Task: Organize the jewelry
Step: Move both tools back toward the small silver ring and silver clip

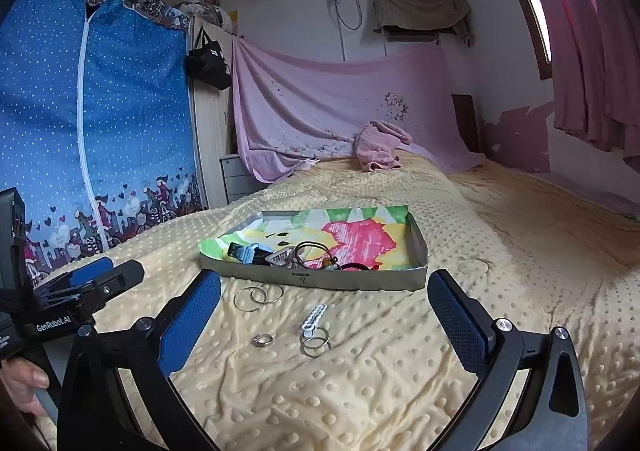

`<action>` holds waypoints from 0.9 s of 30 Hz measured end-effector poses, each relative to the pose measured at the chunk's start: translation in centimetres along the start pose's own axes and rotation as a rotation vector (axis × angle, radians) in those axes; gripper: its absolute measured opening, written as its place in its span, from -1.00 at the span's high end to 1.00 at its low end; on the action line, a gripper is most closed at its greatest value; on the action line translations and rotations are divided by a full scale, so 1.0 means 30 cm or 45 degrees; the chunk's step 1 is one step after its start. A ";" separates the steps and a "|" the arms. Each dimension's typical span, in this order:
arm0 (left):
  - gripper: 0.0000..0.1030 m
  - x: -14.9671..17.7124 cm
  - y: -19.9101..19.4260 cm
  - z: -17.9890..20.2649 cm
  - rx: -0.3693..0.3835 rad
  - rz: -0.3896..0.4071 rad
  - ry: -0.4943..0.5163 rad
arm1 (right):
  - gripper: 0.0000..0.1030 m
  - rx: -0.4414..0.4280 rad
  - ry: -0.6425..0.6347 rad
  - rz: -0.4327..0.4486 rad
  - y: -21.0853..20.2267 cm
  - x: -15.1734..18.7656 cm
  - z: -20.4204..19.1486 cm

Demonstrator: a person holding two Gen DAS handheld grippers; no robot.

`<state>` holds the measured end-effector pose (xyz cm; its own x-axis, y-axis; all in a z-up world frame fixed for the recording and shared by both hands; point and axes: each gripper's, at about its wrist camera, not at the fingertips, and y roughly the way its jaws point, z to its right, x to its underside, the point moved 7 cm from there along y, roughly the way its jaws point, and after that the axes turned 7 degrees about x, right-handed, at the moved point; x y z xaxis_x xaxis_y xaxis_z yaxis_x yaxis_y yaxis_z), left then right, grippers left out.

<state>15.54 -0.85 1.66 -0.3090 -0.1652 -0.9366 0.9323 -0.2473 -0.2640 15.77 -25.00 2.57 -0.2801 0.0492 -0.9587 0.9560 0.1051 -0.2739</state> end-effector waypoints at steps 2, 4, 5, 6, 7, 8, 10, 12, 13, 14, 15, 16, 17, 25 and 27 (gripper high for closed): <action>-1.00 0.013 -0.010 -0.016 -0.006 -0.007 -0.006 | -0.98 0.003 -0.017 -0.014 0.000 0.012 -0.010; -1.00 0.024 -0.014 -0.030 -0.013 -0.012 -0.009 | -0.98 0.011 -0.033 -0.030 0.002 0.026 -0.017; -1.00 0.029 -0.012 -0.037 -0.021 -0.019 -0.010 | -0.98 0.013 -0.039 -0.036 0.006 0.031 -0.021; -1.00 0.031 -0.011 -0.045 -0.025 -0.023 -0.013 | -0.98 0.016 -0.049 -0.048 0.012 0.038 -0.026; -1.00 0.035 -0.010 -0.054 -0.033 -0.027 -0.020 | -0.98 0.021 -0.058 -0.056 0.018 0.041 -0.031; -1.00 0.039 -0.008 -0.061 -0.046 -0.033 -0.022 | -0.98 0.025 -0.073 -0.067 0.026 0.048 -0.037; -1.00 0.043 -0.002 -0.074 -0.059 -0.041 -0.025 | -0.98 0.041 -0.096 -0.090 0.042 0.058 -0.046; -1.00 0.046 0.007 -0.086 -0.075 -0.052 -0.022 | -0.98 0.043 -0.113 -0.110 0.059 0.068 -0.057; -1.00 0.045 0.011 -0.091 -0.079 -0.053 -0.021 | -0.98 0.044 -0.120 -0.114 0.065 0.067 -0.060; -1.00 0.043 0.015 -0.096 -0.085 -0.053 -0.023 | -0.98 0.047 -0.131 -0.118 0.070 0.068 -0.064; -1.00 0.040 0.019 -0.099 -0.091 -0.053 -0.024 | -0.98 0.048 -0.144 -0.119 0.074 0.067 -0.070; -1.00 0.038 0.023 -0.103 -0.095 -0.054 -0.024 | -0.98 0.053 -0.158 -0.119 0.079 0.067 -0.073; -1.00 0.036 0.027 -0.106 -0.099 -0.055 -0.021 | -0.98 0.059 -0.171 -0.120 0.084 0.067 -0.072; -1.00 0.055 0.110 -0.096 -0.085 -0.145 0.007 | -0.98 0.057 -0.299 -0.165 0.151 0.059 -0.074; -1.00 0.066 0.142 -0.087 -0.067 -0.180 0.017 | -0.98 0.055 -0.297 -0.209 0.182 0.065 -0.059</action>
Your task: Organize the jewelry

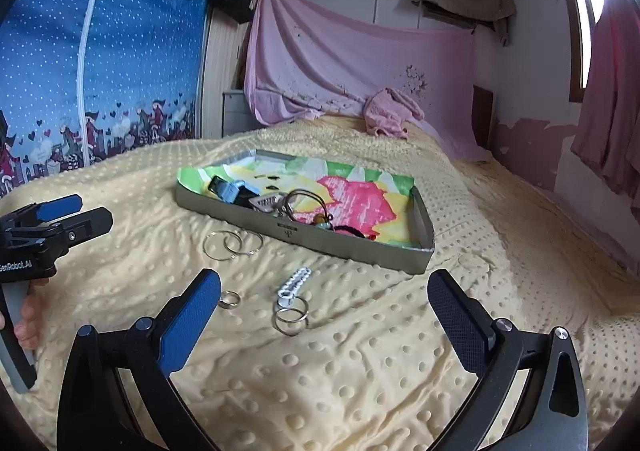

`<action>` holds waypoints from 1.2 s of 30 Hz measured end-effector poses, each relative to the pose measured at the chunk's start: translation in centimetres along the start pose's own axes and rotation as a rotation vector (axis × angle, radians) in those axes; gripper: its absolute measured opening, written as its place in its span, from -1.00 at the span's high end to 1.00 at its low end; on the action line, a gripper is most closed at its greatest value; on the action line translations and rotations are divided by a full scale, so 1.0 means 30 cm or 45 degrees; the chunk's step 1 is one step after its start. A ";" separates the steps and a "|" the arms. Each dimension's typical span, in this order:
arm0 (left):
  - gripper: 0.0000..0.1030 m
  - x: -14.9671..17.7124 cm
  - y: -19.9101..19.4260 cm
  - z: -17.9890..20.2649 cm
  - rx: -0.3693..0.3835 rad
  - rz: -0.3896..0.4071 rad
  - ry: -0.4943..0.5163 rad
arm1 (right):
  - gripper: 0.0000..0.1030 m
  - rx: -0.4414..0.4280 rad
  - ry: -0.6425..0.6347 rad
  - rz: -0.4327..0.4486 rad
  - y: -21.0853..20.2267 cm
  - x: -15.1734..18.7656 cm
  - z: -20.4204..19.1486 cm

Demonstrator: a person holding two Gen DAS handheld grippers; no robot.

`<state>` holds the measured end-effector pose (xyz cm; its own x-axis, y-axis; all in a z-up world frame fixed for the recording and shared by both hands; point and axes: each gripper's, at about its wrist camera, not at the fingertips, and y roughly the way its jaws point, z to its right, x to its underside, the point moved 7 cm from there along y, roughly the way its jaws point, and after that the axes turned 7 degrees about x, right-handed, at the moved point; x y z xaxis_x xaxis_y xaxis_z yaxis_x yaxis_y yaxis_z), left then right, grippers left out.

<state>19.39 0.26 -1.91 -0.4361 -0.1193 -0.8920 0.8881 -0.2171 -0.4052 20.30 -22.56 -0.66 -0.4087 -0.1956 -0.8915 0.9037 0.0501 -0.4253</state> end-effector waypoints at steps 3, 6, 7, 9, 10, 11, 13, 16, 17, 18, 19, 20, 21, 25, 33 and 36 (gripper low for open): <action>-1.00 0.011 0.047 0.032 0.048 -0.048 0.019 | -0.98 -0.049 0.044 -0.071 0.055 0.020 0.028; -1.00 0.021 0.092 0.069 0.101 -0.100 0.047 | -0.95 -0.084 0.096 -0.129 0.112 0.044 0.061; -1.00 0.027 0.108 0.080 0.125 -0.119 0.053 | -0.82 -0.095 0.113 -0.142 0.129 0.051 0.070; -0.95 0.039 0.129 0.099 0.155 -0.148 0.059 | -0.49 -0.130 0.141 -0.165 0.159 0.064 0.079; -0.82 0.044 0.139 0.108 0.174 -0.164 0.062 | -0.35 -0.138 0.142 -0.176 0.173 0.072 0.076; -0.77 0.049 0.148 0.115 0.189 -0.179 0.064 | -0.33 -0.154 0.139 -0.193 0.187 0.082 0.072; -0.57 0.058 0.168 0.131 0.224 -0.212 0.068 | -0.26 -0.192 0.138 -0.220 0.211 0.100 0.062; -0.26 0.070 0.192 0.156 0.284 -0.250 0.074 | -0.12 -0.244 0.120 -0.259 0.242 0.119 0.036; -0.20 0.075 0.201 0.166 0.313 -0.266 0.075 | -0.12 -0.261 0.118 -0.268 0.249 0.124 0.026; -0.10 0.078 0.209 0.176 0.340 -0.280 0.073 | -0.08 -0.281 0.114 -0.275 0.255 0.128 0.016; 0.00 0.083 0.217 0.185 0.373 -0.295 0.067 | 0.00 -0.300 0.109 -0.284 0.260 0.132 0.004; 0.04 0.090 0.225 0.196 0.404 -0.312 0.057 | 0.03 -0.317 0.105 -0.294 0.265 0.136 -0.004; 0.17 0.095 0.232 0.204 0.426 -0.324 0.049 | 0.06 -0.340 0.103 -0.312 0.272 0.143 -0.014; 0.32 0.126 0.262 0.242 0.468 -0.386 0.058 | 0.21 -0.375 0.119 -0.386 0.308 0.181 -0.031; 0.48 0.160 0.317 0.232 0.396 -0.472 0.034 | 0.21 -0.395 0.127 -0.393 0.318 0.193 -0.050; 0.62 0.172 0.342 0.209 0.363 -0.508 -0.018 | 0.21 -0.406 0.104 -0.395 0.314 0.196 -0.059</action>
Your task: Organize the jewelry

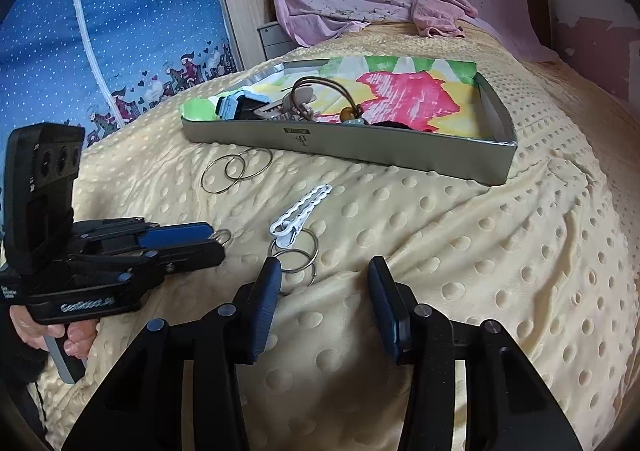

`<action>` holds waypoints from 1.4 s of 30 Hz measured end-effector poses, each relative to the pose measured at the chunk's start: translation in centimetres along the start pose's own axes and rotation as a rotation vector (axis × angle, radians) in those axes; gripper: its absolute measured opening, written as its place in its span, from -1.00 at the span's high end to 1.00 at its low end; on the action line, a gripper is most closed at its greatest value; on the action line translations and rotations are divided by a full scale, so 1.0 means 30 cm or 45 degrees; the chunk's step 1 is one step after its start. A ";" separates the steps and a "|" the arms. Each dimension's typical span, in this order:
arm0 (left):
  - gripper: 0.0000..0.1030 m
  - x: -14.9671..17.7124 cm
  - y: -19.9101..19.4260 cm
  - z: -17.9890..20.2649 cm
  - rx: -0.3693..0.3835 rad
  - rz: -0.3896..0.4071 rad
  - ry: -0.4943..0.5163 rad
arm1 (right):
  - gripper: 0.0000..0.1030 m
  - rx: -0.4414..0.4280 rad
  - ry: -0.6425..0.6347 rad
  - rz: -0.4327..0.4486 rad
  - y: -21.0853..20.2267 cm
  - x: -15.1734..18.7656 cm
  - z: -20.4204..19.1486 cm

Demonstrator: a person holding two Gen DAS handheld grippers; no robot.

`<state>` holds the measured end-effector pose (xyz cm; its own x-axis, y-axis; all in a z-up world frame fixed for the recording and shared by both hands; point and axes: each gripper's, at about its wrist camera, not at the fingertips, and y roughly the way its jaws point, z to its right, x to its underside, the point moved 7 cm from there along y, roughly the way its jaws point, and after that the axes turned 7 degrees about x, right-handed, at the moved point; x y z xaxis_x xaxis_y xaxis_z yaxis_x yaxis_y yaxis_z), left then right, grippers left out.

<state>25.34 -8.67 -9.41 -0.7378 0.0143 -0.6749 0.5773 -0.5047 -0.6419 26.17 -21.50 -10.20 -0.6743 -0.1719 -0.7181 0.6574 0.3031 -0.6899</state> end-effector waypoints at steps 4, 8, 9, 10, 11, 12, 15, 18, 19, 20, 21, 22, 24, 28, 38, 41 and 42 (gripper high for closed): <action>0.62 -0.001 0.001 -0.009 0.022 0.008 -0.028 | 0.21 -0.002 -0.005 -0.008 0.000 0.008 0.004; 0.63 0.006 -0.014 -0.027 0.022 0.050 -0.064 | 0.21 0.030 -0.056 -0.015 0.010 0.007 -0.016; 0.63 0.009 -0.023 -0.035 0.019 0.065 -0.080 | 0.21 0.041 -0.076 -0.017 0.013 0.006 -0.025; 0.63 0.013 -0.033 -0.045 0.019 0.082 -0.101 | 0.21 0.049 -0.090 -0.018 0.015 0.005 -0.031; 0.63 0.017 -0.040 -0.055 0.014 0.093 -0.116 | 0.21 0.059 -0.106 -0.020 0.020 0.003 -0.039; 0.63 0.020 -0.048 -0.064 0.008 0.105 -0.133 | 0.21 0.066 -0.116 -0.020 0.023 0.001 -0.044; 0.63 0.026 -0.057 -0.083 0.017 0.120 -0.174 | 0.21 0.085 -0.141 -0.017 0.029 -0.005 -0.061; 0.63 0.029 -0.054 -0.082 0.013 0.119 -0.173 | 0.33 0.088 -0.161 -0.009 0.032 -0.008 -0.077; 0.63 0.030 -0.053 -0.081 0.010 0.118 -0.169 | 0.41 0.089 -0.171 -0.008 0.034 -0.009 -0.085; 0.63 0.031 -0.052 -0.079 0.009 0.118 -0.167 | 0.45 0.091 -0.183 -0.005 0.034 -0.008 -0.093; 0.63 0.033 -0.052 -0.078 0.009 0.120 -0.166 | 0.50 0.093 -0.193 -0.002 0.032 -0.008 -0.100; 0.63 0.034 -0.053 -0.078 0.010 0.123 -0.167 | 0.64 0.098 -0.201 0.003 0.028 -0.007 -0.106; 0.63 0.036 -0.056 -0.076 0.013 0.134 -0.167 | 0.89 0.092 -0.211 0.010 0.016 -0.004 -0.114; 0.63 0.047 -0.076 -0.065 0.024 0.163 -0.138 | 0.92 0.101 -0.230 0.032 -0.016 0.001 -0.130; 0.63 -0.003 -0.155 0.046 -0.027 0.255 0.048 | 0.95 0.065 -0.177 0.160 -0.156 -0.022 -0.100; 0.63 -0.044 -0.157 0.073 -0.031 0.263 0.068 | 0.95 0.071 -0.173 0.186 -0.175 -0.046 -0.075; 0.63 -0.064 -0.157 0.078 -0.033 0.276 0.065 | 0.95 0.091 -0.183 0.198 -0.174 -0.059 -0.067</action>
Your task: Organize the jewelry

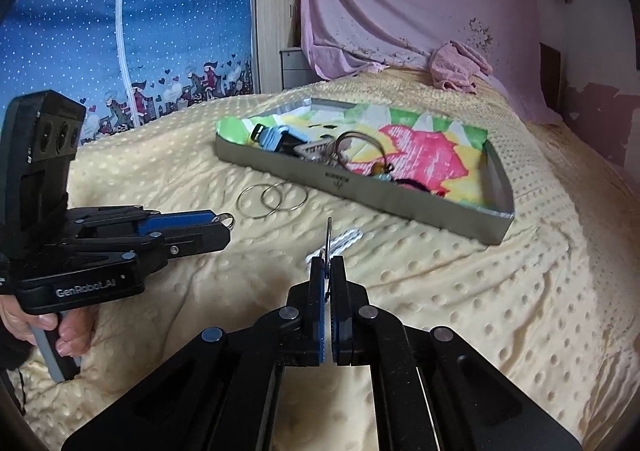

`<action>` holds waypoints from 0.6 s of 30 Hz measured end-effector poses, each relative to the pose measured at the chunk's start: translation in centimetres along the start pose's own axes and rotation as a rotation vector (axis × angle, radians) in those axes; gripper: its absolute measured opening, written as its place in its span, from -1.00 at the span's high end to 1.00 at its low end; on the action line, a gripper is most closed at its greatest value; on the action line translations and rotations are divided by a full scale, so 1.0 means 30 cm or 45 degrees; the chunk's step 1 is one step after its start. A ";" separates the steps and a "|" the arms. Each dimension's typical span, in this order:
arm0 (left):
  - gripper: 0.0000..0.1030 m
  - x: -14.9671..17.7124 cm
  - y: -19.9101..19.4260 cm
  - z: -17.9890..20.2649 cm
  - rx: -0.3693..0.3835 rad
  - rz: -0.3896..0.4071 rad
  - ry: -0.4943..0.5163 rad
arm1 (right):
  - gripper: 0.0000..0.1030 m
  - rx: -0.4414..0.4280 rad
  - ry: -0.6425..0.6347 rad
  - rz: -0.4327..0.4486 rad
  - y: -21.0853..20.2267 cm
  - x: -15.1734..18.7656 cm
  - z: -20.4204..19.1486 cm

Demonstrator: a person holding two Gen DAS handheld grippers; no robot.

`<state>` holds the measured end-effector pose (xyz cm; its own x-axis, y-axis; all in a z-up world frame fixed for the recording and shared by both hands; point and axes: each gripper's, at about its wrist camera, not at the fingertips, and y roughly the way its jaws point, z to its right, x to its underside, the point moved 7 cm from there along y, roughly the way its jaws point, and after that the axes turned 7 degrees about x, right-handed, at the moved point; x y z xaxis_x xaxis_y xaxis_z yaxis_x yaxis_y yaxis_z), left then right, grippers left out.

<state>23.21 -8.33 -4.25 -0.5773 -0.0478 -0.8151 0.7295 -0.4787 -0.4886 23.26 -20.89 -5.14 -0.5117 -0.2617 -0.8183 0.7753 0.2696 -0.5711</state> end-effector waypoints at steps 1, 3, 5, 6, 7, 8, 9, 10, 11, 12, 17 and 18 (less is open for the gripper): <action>0.63 -0.026 0.006 -0.001 -0.007 0.021 -0.010 | 0.95 0.027 -0.002 0.012 0.006 -0.014 0.016; 0.63 -0.078 0.023 -0.011 -0.012 0.053 -0.040 | 0.95 0.041 0.043 0.028 0.026 -0.044 0.050; 0.63 -0.134 0.046 -0.020 -0.032 0.088 -0.047 | 0.95 0.071 0.072 0.055 0.054 -0.087 0.086; 0.63 -0.159 0.059 -0.029 -0.043 0.099 -0.048 | 0.95 0.075 0.095 0.071 0.065 -0.110 0.103; 0.63 -0.181 0.075 -0.046 -0.055 0.109 -0.058 | 0.95 0.071 0.116 0.088 0.075 -0.134 0.118; 0.63 -0.199 0.092 -0.061 -0.059 0.110 -0.073 | 0.95 0.075 0.130 0.108 0.088 -0.162 0.135; 0.63 -0.219 0.111 -0.079 -0.064 0.109 -0.092 | 0.95 0.080 0.135 0.115 0.101 -0.181 0.144; 0.63 -0.239 0.130 -0.098 -0.072 0.109 -0.113 | 0.95 0.084 0.140 0.120 0.121 -0.203 0.159; 0.63 -0.258 0.148 -0.114 -0.076 0.106 -0.129 | 0.95 0.087 0.144 0.121 0.136 -0.215 0.168; 0.63 -0.273 0.165 -0.127 -0.084 0.097 -0.137 | 0.95 0.088 0.150 0.117 0.157 -0.229 0.177; 0.63 -0.321 0.258 -0.177 -0.127 0.024 -0.154 | 0.95 0.081 0.156 0.064 0.269 -0.258 0.192; 0.63 -0.324 0.275 -0.185 -0.141 0.003 -0.153 | 0.95 0.078 0.163 0.053 0.288 -0.256 0.196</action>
<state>36.87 -6.96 -2.08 -0.6105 -0.1568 -0.7764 0.7630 -0.3793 -0.5234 36.06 -21.99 -3.39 -0.5188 -0.1298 -0.8450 0.8160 0.2197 -0.5347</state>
